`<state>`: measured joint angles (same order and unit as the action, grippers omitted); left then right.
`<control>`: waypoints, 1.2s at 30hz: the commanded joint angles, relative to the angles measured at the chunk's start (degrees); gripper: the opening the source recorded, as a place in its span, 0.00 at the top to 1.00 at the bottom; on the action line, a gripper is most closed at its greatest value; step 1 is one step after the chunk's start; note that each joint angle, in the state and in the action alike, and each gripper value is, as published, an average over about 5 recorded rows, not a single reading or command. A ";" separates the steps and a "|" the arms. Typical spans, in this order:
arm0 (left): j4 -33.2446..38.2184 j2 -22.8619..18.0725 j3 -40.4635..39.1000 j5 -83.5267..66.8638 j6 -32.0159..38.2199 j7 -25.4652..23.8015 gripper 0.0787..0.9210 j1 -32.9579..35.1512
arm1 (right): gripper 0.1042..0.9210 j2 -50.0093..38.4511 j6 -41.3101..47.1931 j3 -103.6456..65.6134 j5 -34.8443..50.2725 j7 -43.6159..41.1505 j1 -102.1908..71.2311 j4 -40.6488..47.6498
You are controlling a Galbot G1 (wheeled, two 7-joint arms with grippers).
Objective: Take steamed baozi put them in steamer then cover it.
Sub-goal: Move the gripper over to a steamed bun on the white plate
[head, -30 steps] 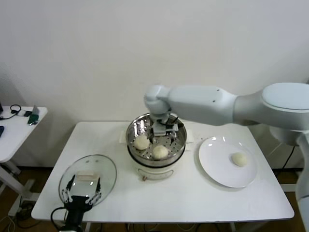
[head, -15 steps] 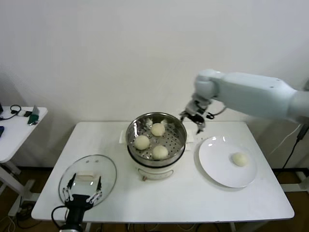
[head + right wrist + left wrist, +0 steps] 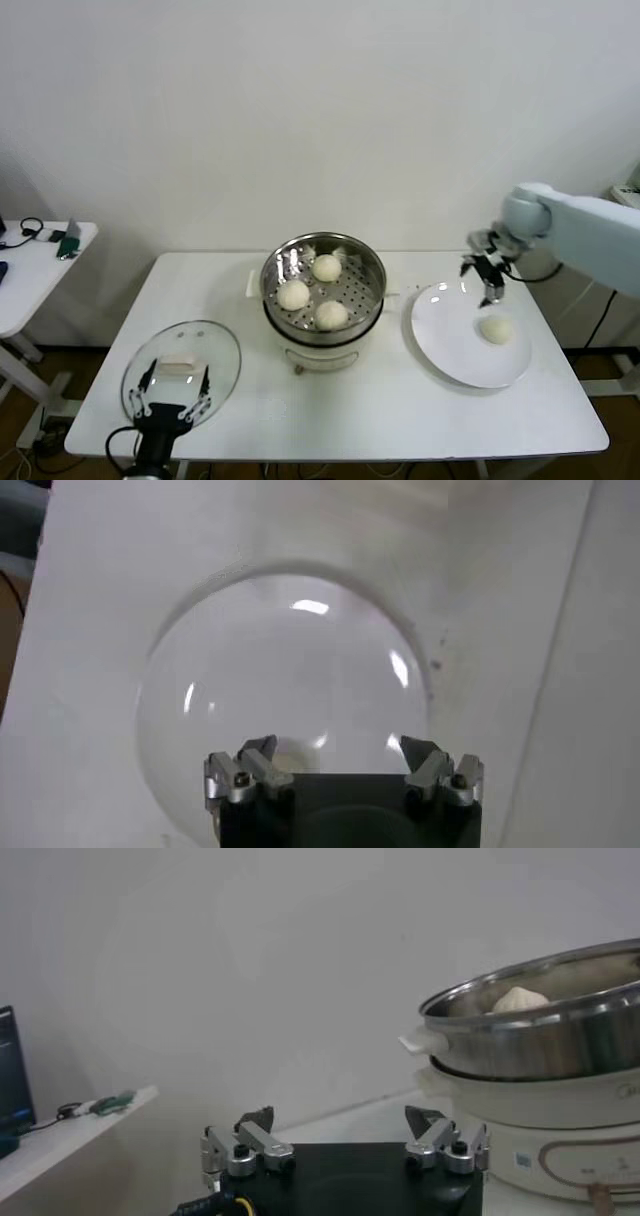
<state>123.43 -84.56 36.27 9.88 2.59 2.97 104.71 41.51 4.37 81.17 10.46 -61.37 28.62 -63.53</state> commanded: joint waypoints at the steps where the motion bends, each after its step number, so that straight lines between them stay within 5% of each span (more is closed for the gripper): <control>1: -0.22 -0.35 0.05 0.50 -0.09 0.05 0.12 0.19 | 0.12 -5.02 1.01 -14.13 -7.58 0.38 -16.47 8.96; 19: -0.71 -1.08 -0.13 1.70 -0.70 0.15 0.12 -0.11 | 0.12 4.09 -2.98 -24.48 -14.38 0.07 -23.99 20.27; 36: -0.79 -1.08 -0.16 1.90 -0.80 0.18 0.12 -0.27 | 0.12 5.54 -4.29 -24.88 -15.29 -1.25 -24.14 22.13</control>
<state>122.57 -85.68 36.09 11.74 1.74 3.15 104.36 46.11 0.79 57.43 -4.03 -62.29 5.49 -43.26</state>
